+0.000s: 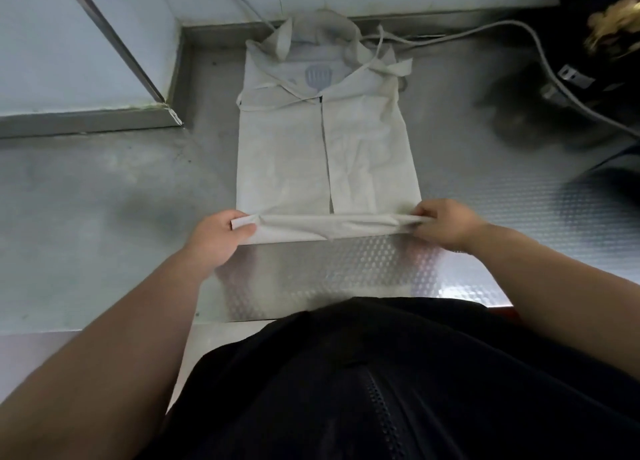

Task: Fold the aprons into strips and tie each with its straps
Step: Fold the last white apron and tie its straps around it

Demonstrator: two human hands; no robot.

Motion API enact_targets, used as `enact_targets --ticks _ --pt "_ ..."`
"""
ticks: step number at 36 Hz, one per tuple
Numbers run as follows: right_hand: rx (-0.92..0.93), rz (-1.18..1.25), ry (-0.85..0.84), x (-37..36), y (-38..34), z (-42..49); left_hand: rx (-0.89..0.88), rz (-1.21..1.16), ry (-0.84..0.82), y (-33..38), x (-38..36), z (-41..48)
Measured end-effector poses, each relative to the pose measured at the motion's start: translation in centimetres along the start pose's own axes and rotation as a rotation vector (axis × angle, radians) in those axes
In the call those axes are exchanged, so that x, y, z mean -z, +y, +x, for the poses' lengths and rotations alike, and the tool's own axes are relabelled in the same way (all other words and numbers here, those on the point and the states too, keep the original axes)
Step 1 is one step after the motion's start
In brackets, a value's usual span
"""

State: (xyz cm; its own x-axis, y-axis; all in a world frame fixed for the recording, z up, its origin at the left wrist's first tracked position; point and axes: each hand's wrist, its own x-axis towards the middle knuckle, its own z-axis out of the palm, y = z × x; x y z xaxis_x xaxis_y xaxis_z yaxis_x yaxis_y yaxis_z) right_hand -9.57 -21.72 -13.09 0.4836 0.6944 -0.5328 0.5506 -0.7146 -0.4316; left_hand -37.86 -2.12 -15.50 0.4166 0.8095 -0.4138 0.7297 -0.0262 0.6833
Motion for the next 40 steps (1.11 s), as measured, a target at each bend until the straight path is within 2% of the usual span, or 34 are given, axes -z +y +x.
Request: enact_targets --ticks 3,8,11,16,19,22,24,29,35,37,40 --pt "-0.041 0.052 0.060 -0.4 0.4 0.5 0.036 0.064 0.108 0.0 -0.8 0.3" --pt "-0.188 0.050 0.141 -1.2 -0.2 2.3 0.057 0.177 0.177 0.8 -1.9 0.5" --pt "-0.255 0.036 0.163 -1.3 -1.0 2.5 0.063 0.158 0.245 0.7 -1.8 0.6" --pt "-0.175 -0.033 0.195 -1.4 -1.0 1.9 0.083 0.124 0.307 0.2 -1.7 0.7" --pt "-0.088 -0.155 0.236 -1.5 -0.6 1.6 -0.032 0.234 0.347 0.1 -1.5 0.7" --pt "0.062 -0.324 0.193 -1.6 0.2 1.6 -0.333 0.394 0.259 -0.1 -1.5 0.6" --pt "0.125 -0.378 0.177 -1.6 0.5 1.4 -0.396 0.410 0.151 -0.3 -1.4 0.5" --pt "0.152 -0.448 0.128 -1.7 0.8 0.5 -0.315 0.350 0.064 -0.1 -0.7 -0.1" --pt "0.177 -0.418 0.231 -1.2 0.7 1.7 -0.159 0.234 -0.031 1.0 -0.3 -0.2" --pt "0.121 -0.294 0.233 -1.0 0.5 2.1 -0.122 0.196 -0.023 0.8 0.1 0.3" --pt "0.004 0.046 0.207 -0.2 0.0 2.5 -0.072 0.024 0.003 0.1 0.6 1.0"
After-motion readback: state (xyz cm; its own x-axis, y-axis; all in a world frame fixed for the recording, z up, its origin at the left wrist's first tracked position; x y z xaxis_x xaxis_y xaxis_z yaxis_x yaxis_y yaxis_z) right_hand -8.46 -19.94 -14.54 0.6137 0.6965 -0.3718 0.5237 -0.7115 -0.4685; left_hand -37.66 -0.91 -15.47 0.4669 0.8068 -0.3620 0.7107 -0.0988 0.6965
